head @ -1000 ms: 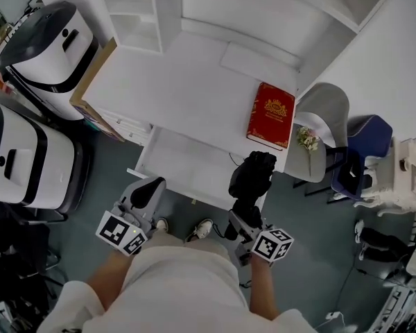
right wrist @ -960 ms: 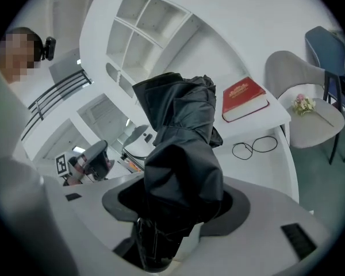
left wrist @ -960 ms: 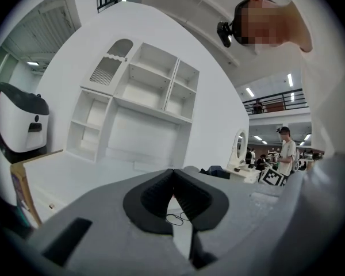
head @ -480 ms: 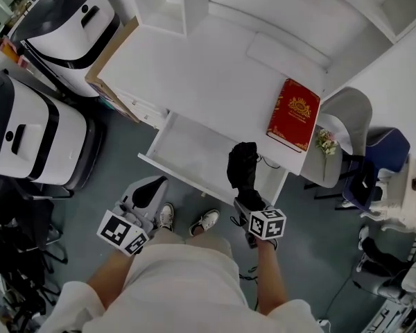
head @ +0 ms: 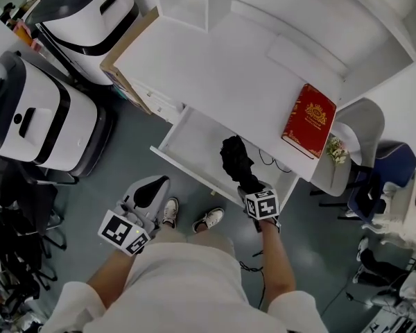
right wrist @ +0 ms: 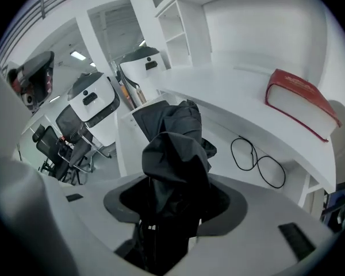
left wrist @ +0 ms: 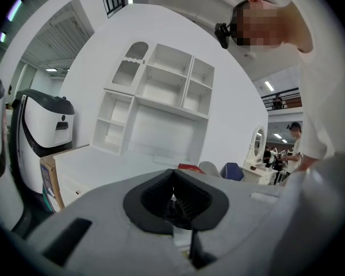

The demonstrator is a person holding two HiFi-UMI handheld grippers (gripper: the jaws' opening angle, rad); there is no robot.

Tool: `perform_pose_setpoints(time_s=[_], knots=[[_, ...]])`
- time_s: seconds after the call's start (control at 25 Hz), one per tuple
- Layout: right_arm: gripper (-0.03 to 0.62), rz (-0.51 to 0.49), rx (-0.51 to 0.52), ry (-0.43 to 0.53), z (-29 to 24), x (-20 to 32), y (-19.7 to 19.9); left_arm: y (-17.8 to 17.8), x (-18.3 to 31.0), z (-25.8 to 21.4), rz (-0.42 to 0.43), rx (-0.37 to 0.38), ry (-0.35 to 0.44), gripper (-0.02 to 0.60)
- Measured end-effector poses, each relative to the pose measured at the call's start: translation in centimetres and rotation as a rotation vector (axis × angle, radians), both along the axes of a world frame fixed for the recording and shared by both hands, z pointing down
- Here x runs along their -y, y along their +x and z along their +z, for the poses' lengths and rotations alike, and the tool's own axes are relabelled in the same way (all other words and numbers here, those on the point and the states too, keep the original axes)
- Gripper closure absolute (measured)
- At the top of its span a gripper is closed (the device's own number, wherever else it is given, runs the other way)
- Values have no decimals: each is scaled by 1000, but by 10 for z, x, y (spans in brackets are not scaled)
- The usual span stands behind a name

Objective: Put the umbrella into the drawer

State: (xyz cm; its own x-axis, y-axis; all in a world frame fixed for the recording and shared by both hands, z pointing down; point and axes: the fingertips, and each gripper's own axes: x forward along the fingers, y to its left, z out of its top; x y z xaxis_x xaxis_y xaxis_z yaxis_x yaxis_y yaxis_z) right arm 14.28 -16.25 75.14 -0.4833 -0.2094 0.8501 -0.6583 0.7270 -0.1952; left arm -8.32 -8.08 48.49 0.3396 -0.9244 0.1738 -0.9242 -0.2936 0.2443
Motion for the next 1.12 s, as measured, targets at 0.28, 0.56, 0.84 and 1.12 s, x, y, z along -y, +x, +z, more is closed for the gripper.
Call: perform_pose_setpoints(time_s=[0.28,0.56,0.84,1.12], knots=[[362,-6,-51,-42,32,23,-11,-13,-6,5,-34,3,-22,566],[362,84,-14,-31,49,51,-32,-20,-11,17,-48,-6,-51,566],[362,233,10,-39,68,67,-37,-32,-21,28,-56,-15,-76,566],[362,276,-23,-104,88,69,-42,-39,-28,38,-50,-27,-103,566]])
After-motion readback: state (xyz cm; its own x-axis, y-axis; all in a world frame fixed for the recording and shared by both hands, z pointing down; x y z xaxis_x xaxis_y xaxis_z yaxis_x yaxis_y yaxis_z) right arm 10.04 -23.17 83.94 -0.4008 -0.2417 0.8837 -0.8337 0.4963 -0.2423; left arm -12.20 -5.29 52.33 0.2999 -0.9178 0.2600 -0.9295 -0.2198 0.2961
